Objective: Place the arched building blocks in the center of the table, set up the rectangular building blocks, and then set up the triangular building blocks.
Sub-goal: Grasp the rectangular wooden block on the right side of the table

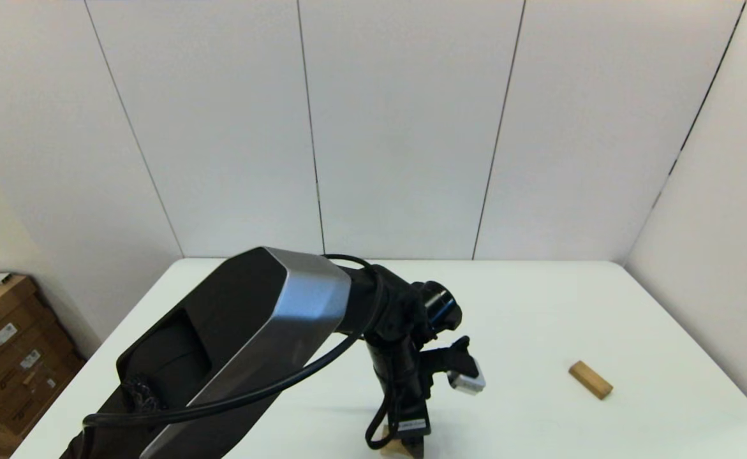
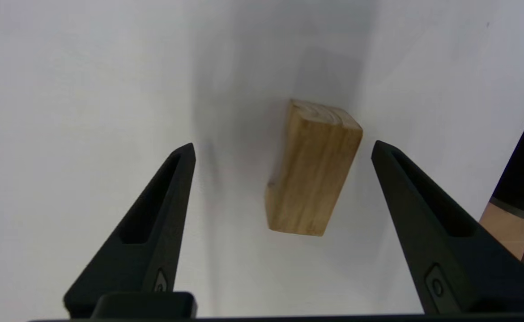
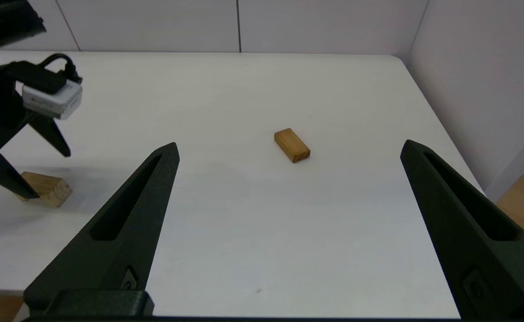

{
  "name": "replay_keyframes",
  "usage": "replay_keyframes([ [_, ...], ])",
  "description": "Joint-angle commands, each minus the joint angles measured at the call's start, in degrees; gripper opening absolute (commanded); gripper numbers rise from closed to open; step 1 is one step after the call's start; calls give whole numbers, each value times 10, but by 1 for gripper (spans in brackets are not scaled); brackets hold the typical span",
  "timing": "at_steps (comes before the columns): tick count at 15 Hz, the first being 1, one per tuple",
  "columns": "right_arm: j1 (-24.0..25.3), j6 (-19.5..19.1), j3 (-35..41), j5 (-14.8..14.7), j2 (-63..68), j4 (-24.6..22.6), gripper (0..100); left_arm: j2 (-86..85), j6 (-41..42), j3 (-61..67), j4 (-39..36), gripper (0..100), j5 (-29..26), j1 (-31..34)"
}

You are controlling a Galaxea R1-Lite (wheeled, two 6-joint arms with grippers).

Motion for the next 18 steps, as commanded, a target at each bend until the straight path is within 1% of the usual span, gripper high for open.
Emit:
replay_keyframes([
  [1,0,0,0,0,0,0,100,-46,-23,-43,2,100,-1,4],
  [4,0,0,0,0,0,0,100,-141,-37,-41,13,100,-2,17],
  [6,0,0,0,0,0,0,100,-215,-68,-41,47,100,-1,31],
  [8,0,0,0,0,0,0,100,-318,-103,-31,125,100,3,46],
  [10,0,0,0,0,0,0,100,-424,-121,-2,172,100,11,58],
  [11,0,0,0,0,0,0,100,-479,-142,21,174,100,22,60],
  [12,0,0,0,0,0,0,100,-539,-182,44,173,100,34,60],
  [14,0,0,0,0,0,0,100,-618,-239,64,173,100,62,59],
  [16,0,0,0,0,0,0,100,-689,-289,83,172,100,120,59],
  [18,0,0,0,0,0,0,100,-774,-366,124,172,100,191,59],
])
